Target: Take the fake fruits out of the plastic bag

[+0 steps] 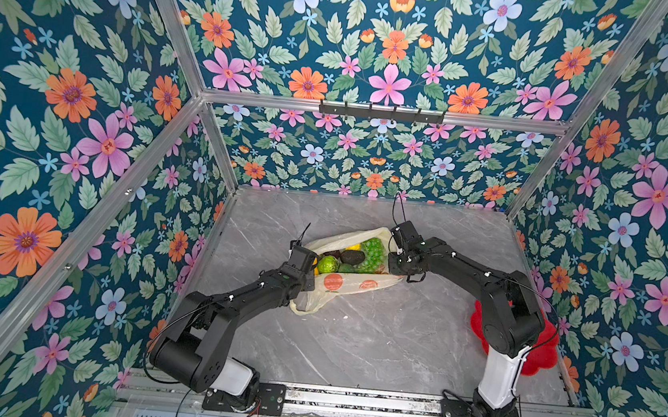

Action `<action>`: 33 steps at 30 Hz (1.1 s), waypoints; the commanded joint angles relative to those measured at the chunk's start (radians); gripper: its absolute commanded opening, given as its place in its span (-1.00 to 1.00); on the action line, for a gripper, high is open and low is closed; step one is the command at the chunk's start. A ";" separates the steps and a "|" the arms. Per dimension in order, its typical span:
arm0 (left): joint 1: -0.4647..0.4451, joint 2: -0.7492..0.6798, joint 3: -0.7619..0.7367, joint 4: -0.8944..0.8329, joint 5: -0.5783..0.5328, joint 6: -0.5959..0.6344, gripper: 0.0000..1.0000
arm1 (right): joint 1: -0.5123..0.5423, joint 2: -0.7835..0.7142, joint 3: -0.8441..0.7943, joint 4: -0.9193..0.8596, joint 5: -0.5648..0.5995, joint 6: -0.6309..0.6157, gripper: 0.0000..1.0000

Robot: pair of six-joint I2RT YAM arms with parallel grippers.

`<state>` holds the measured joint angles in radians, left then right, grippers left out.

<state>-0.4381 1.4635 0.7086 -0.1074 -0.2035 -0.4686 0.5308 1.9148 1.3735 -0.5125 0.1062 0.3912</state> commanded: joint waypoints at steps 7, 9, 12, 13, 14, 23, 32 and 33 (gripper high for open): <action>0.080 0.132 0.077 0.032 0.031 -0.035 -0.74 | -0.003 0.085 0.030 0.101 -0.006 0.054 -0.80; 0.094 0.163 0.116 0.058 0.029 -0.014 -0.74 | -0.005 0.112 0.076 0.106 0.000 0.046 -0.81; 0.097 0.203 0.189 0.069 0.017 0.019 -0.75 | -0.013 0.160 0.157 0.100 -0.006 0.035 -0.83; 0.096 0.212 0.212 0.069 0.012 0.028 -0.75 | -0.014 0.174 0.182 0.099 -0.007 0.027 -0.84; 0.096 0.219 0.232 0.071 0.004 0.041 -0.75 | -0.014 0.187 0.208 0.098 -0.008 0.019 -0.84; 0.047 0.151 0.204 0.043 0.034 0.031 -0.72 | -0.006 0.115 0.201 0.054 0.019 0.023 0.33; -0.011 0.012 0.033 0.103 0.030 0.038 -0.68 | 0.094 -0.043 0.055 -0.010 0.162 0.128 0.70; -0.016 0.005 0.024 0.112 0.028 0.044 -0.67 | 0.117 -0.048 0.057 -0.022 0.186 0.135 0.70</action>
<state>-0.4458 1.4860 0.7532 -0.0422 -0.1692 -0.4435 0.6041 1.8866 1.4338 -0.5018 0.2146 0.4812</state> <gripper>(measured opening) 0.161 0.851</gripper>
